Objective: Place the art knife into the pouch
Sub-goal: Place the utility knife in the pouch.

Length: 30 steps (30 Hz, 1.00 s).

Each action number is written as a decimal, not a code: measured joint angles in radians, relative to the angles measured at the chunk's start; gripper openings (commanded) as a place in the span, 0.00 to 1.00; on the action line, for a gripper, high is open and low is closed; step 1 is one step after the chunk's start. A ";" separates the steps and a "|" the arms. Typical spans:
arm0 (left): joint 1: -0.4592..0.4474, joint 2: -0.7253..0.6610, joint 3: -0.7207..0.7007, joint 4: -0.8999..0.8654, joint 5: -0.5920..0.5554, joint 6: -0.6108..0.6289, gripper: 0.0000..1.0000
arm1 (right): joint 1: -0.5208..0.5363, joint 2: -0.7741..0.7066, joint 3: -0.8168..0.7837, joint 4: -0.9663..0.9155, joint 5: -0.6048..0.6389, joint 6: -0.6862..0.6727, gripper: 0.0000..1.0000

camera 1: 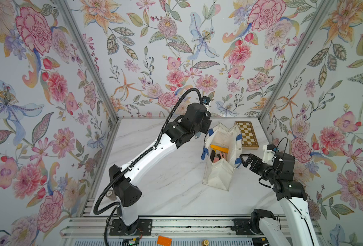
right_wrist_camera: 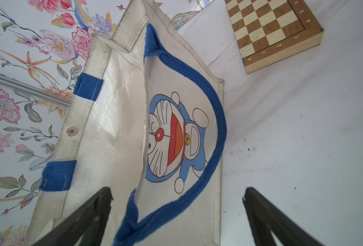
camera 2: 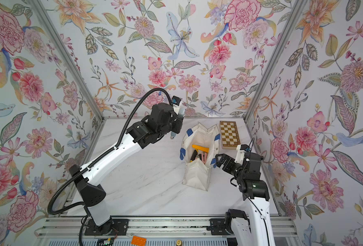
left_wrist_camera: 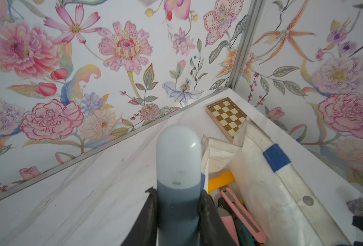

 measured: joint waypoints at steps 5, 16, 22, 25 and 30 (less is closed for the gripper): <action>-0.014 0.095 0.130 0.005 0.076 -0.001 0.18 | -0.001 0.000 0.000 0.000 0.007 0.000 0.99; -0.046 0.274 0.171 -0.021 0.218 -0.010 0.44 | -0.006 0.000 0.000 0.000 0.011 0.000 0.99; -0.048 0.318 0.216 -0.081 0.212 -0.004 0.99 | -0.011 0.000 0.000 0.000 0.011 0.000 0.99; -0.049 0.318 0.222 -0.112 0.135 0.006 1.00 | -0.011 0.000 0.000 0.000 0.011 0.000 0.99; -0.029 0.317 0.199 -0.159 0.008 0.006 0.99 | -0.012 -0.003 0.000 0.000 0.011 0.000 0.99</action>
